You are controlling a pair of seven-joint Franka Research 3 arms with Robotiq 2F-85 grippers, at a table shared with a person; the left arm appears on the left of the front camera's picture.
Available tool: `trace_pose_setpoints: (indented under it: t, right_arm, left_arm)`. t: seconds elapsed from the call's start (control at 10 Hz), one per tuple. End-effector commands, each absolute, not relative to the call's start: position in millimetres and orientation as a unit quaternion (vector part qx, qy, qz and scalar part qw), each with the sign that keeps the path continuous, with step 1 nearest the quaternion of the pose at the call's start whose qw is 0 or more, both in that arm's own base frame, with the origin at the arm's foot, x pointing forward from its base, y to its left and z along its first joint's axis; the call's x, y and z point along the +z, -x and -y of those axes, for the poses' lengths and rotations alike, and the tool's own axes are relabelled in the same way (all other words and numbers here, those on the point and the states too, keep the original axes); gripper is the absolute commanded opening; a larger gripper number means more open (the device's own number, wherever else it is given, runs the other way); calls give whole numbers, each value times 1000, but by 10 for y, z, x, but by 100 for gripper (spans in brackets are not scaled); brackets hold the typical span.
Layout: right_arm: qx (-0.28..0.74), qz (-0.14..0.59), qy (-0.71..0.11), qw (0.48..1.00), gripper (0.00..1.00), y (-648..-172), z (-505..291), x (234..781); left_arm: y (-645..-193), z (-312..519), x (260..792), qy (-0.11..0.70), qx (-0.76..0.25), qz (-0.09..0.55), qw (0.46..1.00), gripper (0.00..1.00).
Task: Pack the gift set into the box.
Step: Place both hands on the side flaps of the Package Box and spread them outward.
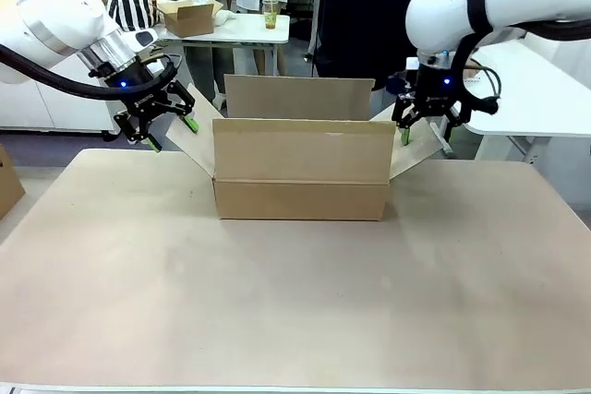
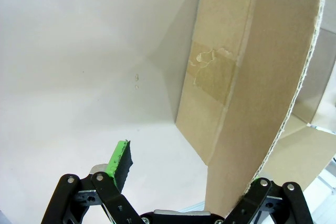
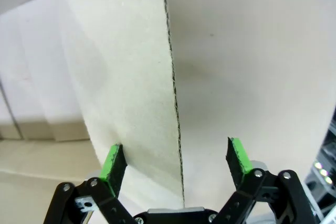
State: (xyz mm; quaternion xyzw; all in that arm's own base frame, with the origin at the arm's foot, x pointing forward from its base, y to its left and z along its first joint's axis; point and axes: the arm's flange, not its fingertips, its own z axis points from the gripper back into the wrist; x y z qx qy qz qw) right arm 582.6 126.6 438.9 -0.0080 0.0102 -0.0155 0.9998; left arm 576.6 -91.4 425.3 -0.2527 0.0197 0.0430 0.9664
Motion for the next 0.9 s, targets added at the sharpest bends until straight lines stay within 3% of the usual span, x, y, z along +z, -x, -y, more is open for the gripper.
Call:
trace_pose_setpoints:
  t: [0.0, 0.3, 0.4, 0.8]
  right_arm:
    - [0, -18, -66, 998, 100, -5728, -980, 4314]
    - [29, -46, -178, 983, 100, -5746, -778, 4105]
    - [1, -25, -88, 996, 100, -5819, -901, 4242]
    - [1, -25, -88, 996, 100, -5819, -901, 4242]
  left_arm:
    - [-5754, 896, 4269, 245, 45, -18, 968, 100]
    - [-5754, 896, 4269, 245, 45, -18, 968, 100]
    - [-5754, 896, 4269, 245, 45, -18, 968, 100]
    - [-5754, 896, 4269, 245, 45, -18, 968, 100]
